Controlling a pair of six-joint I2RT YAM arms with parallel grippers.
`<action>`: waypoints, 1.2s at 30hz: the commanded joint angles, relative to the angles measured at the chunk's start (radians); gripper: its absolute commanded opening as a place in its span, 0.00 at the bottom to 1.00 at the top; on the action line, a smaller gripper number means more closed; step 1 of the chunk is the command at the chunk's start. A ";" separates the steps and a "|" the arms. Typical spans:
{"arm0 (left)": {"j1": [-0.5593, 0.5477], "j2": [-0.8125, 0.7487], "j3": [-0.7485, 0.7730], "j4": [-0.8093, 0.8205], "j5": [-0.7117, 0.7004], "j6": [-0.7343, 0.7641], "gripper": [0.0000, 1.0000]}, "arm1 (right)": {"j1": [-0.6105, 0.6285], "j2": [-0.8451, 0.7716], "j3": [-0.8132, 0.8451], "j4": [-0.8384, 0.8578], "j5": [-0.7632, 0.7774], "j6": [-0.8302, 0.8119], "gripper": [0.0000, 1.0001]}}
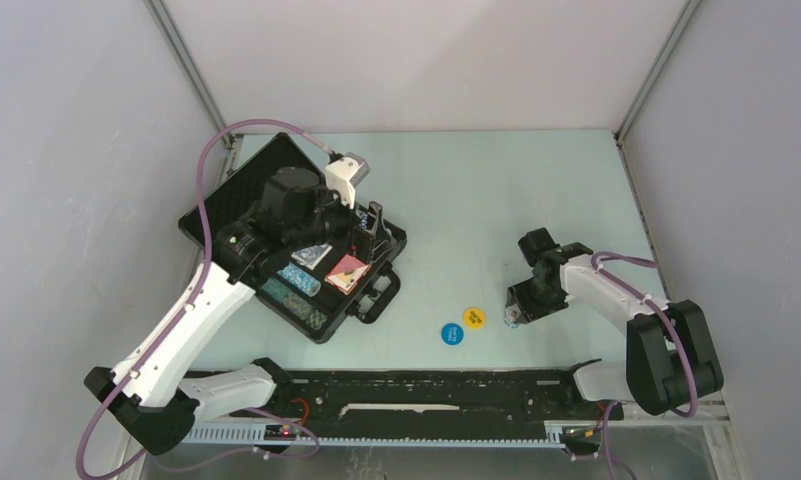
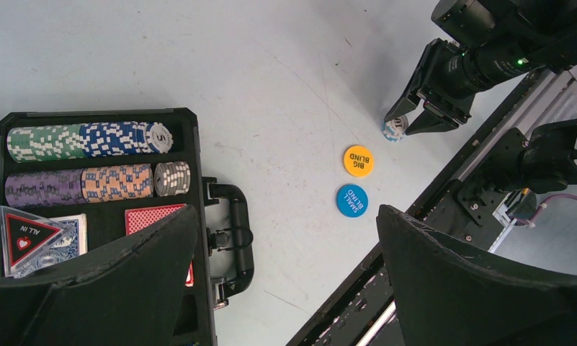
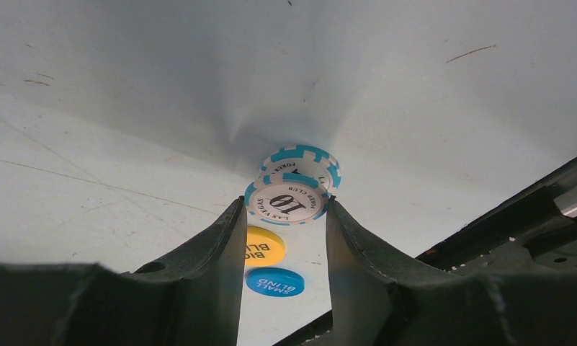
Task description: Pack up texas hold em set
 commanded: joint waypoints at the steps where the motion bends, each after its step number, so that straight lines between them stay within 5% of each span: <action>1: 0.000 -0.008 -0.025 0.021 0.023 0.006 1.00 | 0.005 0.011 -0.009 0.011 0.019 -0.001 0.39; 14: -0.001 -0.007 -0.025 0.020 0.021 0.007 1.00 | 0.005 0.035 -0.010 0.013 0.023 0.000 0.47; 23: -0.002 -0.009 -0.025 0.021 0.024 0.007 1.00 | 0.030 -0.014 -0.009 -0.016 0.014 0.011 0.80; 36: -0.002 -0.010 -0.025 0.021 0.026 0.007 1.00 | -0.004 0.063 -0.010 0.039 -0.005 0.002 0.81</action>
